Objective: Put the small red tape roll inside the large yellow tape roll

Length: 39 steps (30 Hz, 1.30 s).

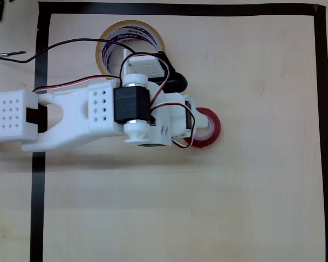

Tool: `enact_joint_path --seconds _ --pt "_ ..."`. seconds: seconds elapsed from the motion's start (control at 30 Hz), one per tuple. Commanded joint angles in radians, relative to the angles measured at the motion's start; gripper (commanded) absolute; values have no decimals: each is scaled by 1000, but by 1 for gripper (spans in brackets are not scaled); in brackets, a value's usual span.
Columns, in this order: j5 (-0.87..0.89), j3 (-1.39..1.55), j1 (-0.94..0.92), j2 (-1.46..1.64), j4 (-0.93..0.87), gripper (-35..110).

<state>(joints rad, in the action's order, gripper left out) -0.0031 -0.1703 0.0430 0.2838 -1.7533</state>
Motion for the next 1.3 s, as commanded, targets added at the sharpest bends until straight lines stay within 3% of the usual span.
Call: enact_joint_path --seconds 0.0,1.27 --pt "-20 -71 6 14 17 21" --pt "-138 61 26 9 -54 22"
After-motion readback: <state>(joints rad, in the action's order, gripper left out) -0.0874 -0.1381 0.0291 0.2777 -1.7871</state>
